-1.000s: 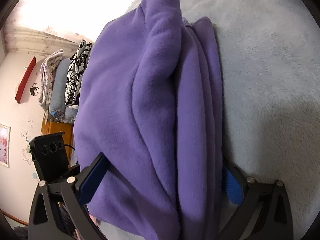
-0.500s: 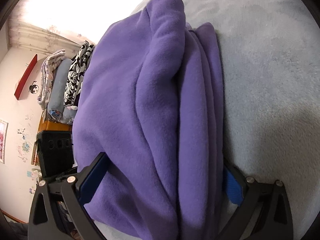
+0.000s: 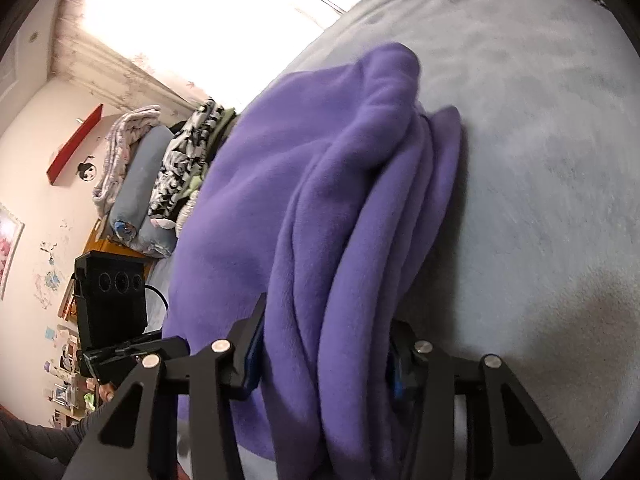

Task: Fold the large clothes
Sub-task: 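Lift the held hoodie and carry it onto the stack of folded clothes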

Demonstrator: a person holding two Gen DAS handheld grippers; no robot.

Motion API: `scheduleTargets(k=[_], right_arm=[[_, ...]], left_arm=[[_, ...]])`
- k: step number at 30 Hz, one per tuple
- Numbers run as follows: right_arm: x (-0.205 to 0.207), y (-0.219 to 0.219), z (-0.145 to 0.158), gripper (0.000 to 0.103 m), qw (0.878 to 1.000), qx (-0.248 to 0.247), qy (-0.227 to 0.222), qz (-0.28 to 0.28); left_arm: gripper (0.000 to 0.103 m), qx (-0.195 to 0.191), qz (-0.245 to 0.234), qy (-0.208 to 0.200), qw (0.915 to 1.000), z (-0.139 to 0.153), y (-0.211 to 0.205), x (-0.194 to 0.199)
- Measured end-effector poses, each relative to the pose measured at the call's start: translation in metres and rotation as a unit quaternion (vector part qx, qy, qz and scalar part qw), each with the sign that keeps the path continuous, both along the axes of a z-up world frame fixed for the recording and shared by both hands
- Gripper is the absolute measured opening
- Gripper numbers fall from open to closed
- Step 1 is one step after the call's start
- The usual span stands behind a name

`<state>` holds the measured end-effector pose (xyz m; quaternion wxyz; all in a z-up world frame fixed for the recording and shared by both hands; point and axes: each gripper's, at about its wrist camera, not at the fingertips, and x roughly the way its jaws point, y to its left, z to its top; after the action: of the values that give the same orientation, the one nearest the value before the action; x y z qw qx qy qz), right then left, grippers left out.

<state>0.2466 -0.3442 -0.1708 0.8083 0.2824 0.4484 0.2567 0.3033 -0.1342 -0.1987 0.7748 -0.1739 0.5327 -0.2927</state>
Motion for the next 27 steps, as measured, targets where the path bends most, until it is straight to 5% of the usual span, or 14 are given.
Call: scheduleTargets(k=[27], right_arm=[[-0.029,0.062,0.089,0.046,0.992,-0.004,-0.122,0.025]], left_arm=[[0.103,0.004,0.032,-0.131,0.9909,0.112,0.063,-0.042]])
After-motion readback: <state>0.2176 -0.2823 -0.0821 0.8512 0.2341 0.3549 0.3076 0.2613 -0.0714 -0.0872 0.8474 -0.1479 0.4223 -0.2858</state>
